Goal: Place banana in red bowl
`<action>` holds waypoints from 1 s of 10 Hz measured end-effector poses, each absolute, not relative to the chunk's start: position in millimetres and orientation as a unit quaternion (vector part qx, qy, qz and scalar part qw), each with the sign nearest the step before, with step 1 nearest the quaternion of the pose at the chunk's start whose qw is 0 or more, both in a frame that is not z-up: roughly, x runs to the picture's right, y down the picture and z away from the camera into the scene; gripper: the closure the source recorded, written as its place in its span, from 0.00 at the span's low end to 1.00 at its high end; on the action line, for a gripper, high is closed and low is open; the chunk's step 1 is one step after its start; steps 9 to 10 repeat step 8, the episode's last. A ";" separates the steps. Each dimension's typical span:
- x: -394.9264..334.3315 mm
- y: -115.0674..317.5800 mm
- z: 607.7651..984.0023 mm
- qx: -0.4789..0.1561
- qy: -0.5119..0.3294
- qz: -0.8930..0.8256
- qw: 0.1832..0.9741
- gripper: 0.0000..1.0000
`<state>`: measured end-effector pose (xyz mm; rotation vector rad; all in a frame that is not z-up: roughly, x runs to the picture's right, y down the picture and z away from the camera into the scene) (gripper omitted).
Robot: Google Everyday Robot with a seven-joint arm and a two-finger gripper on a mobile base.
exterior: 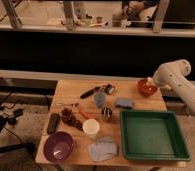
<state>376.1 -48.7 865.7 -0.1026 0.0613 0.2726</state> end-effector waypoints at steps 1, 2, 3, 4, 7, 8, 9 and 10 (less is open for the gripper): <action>379.4 -54.9 865.6 -0.038 0.021 0.148 0.988 0.95; 379.7 -62.0 867.1 -0.025 0.009 0.158 0.987 0.95; 380.3 -68.8 869.9 -0.016 -0.001 0.162 0.987 0.95; 382.0 -73.7 873.9 -0.011 -0.006 0.165 0.986 0.95; 378.4 -84.2 895.4 -0.009 -0.022 0.171 0.985 0.95; 381.9 -82.9 902.9 -0.010 -0.024 0.177 0.984 0.95; 381.9 -82.9 902.9 -0.010 -0.024 0.177 0.984 0.95; 381.9 -82.9 902.9 -0.010 -0.024 0.177 0.984 0.95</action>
